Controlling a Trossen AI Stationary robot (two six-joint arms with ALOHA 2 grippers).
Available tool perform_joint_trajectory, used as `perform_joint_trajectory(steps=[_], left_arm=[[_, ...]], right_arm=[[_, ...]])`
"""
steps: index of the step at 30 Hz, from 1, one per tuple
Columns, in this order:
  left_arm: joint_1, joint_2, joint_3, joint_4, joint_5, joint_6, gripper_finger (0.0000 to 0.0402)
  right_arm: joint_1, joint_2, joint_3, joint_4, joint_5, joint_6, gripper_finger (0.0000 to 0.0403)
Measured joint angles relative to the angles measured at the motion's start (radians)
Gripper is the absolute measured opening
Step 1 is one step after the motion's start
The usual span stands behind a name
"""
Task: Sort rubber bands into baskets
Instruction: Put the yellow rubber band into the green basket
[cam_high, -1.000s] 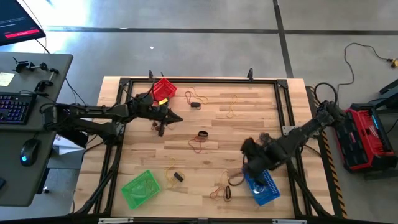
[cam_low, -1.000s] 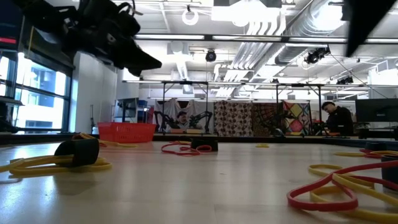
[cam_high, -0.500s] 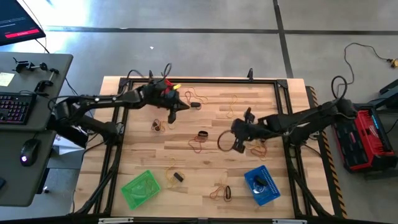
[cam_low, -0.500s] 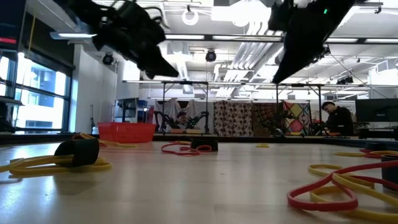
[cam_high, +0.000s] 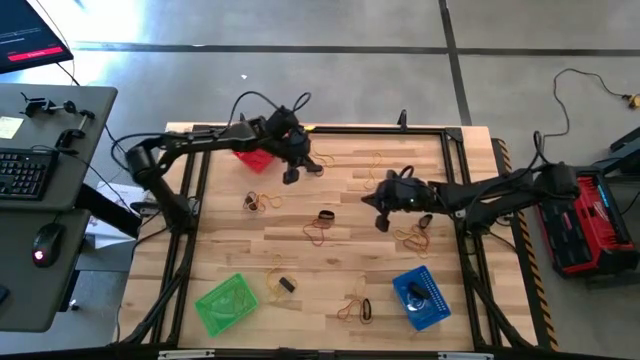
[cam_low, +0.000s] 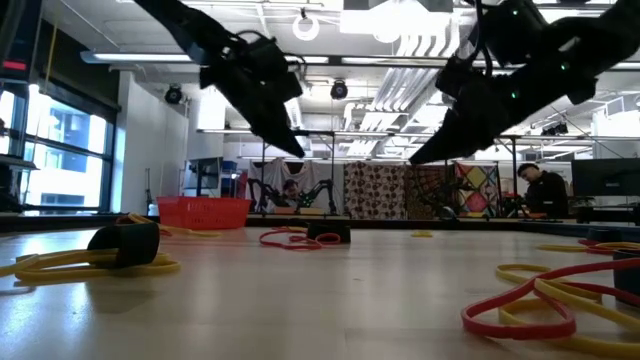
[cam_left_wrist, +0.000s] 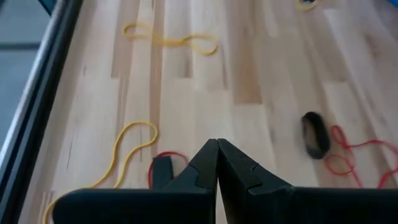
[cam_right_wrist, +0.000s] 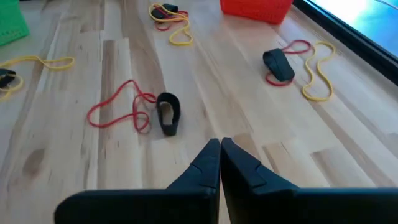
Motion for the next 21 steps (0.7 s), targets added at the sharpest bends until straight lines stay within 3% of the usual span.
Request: perform_joint_trajectory(steps=[6,10,17,21], left_arm=[[0.029,0.173,0.195,-0.194,-0.020,0.090,0.0000],[0.045,0.245,0.302,-0.282,-0.104,0.140,0.0001],[0.048,0.284,0.345,-0.291,-0.221,0.232,0.0040],[0.065,0.315,0.365,-0.284,-0.232,0.263,0.0072]], right_arm=[[0.006,0.000,-0.015,0.011,-0.001,0.021,0.0000],[0.022,0.000,-0.015,0.010,-0.002,0.025,0.0000],[0.029,0.000,-0.015,0.010,0.000,0.027,0.0000],[0.029,0.000,-0.015,0.011,0.001,0.025,0.0000]])
